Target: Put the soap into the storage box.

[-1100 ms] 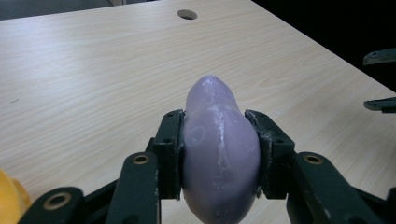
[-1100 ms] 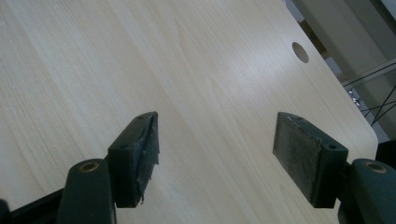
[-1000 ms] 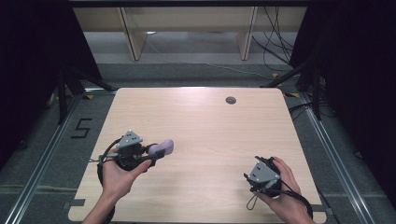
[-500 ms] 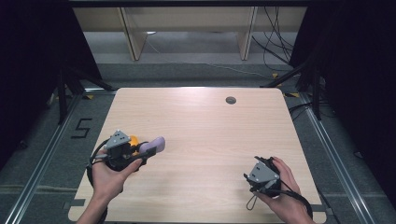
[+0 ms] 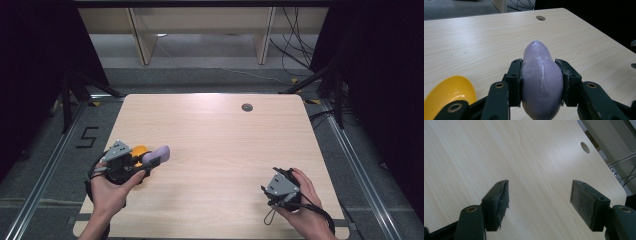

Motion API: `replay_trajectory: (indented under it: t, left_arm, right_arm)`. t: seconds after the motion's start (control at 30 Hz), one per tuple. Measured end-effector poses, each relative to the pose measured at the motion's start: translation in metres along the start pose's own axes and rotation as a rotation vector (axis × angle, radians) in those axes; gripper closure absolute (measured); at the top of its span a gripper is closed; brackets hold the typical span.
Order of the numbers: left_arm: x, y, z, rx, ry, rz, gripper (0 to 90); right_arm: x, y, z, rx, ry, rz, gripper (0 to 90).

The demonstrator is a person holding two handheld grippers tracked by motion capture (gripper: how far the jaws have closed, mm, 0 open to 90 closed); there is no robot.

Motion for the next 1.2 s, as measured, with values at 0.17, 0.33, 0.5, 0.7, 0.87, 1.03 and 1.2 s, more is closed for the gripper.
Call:
replay_trajectory:
  t: [0.17,0.33,0.5,0.7,0.87,1.03,1.2]
  left_arm:
    - [0.001,-0.003,0.003,0.01,-0.007,-0.012,58.8]
    - [0.0,-0.005,0.006,0.021,-0.021,-0.017,58.8]
    - [0.001,-0.007,0.01,0.034,-0.019,-0.022,58.8]
    - [0.004,-0.01,0.017,0.048,-0.033,-0.04,58.8]
    - [0.004,-0.013,0.021,0.061,-0.033,-0.049,58.7]
    - [0.003,-0.014,0.024,0.08,-0.042,-0.047,58.8]
    - [0.003,-0.016,0.028,0.094,-0.05,-0.055,58.8]
  right_arm:
    - [0.0,0.0,-0.001,0.009,-0.022,-0.004,32.1]
    - [-0.001,0.0,0.0,0.004,-0.003,0.003,32.1]
    - [0.0,0.0,0.0,0.003,-0.004,0.003,32.1]
    - [0.0,0.001,-0.001,0.007,-0.022,-0.005,32.1]
    - [0.0,0.0,0.0,-0.001,-0.004,0.002,32.0]
    - [0.0,0.0,-0.001,0.0,-0.005,0.002,31.9]
    - [0.0,0.001,-0.001,0.007,-0.022,-0.004,31.9]
Point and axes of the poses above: each handheld gripper's, and its own axes: y roughly forward along the jaws, x roughly out of its top, z roughly to its left, the point moved 4 cm from there along y, roughly forward along the jaws, and after that the axes turned 9 degrees about -z, right-handed, at the moved point
